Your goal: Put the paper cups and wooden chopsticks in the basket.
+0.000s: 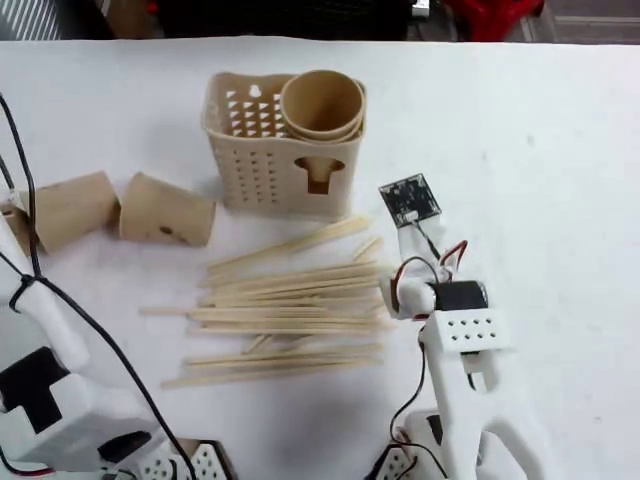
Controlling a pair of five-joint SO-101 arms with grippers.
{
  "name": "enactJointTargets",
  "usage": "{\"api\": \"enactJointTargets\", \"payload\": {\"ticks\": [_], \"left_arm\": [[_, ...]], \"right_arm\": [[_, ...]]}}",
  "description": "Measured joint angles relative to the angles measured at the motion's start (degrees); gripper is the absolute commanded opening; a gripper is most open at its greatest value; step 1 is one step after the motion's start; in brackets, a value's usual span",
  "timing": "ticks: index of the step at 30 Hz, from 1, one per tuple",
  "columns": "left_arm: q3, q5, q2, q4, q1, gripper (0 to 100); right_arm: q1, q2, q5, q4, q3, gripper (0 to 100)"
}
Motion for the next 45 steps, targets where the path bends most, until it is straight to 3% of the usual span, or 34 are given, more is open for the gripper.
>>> {"api": "enactJointTargets", "payload": {"ticks": [5,18,26,39,45], "left_arm": [[-1.4,-1.2,0.0,1.3,0.5,13],[-1.5,-4.2,11.1,2.1,0.5,13],[-6.6,-4.3,17.4,1.7,0.8,2],[-10.5,-5.9,17.6,3.6,0.7,2],[-19.4,-6.0,17.6,10.5,0.7,2]], "right_arm": [[0.0,0.0,0.0,0.0,0.0,1.8],[0.0,0.0,0.0,0.0,0.2,1.8],[0.0,0.0,0.0,0.0,0.2,1.8],[0.0,0.0,0.0,0.0,0.2,1.8],[0.0,0.0,0.0,0.0,0.2,1.8]]}}
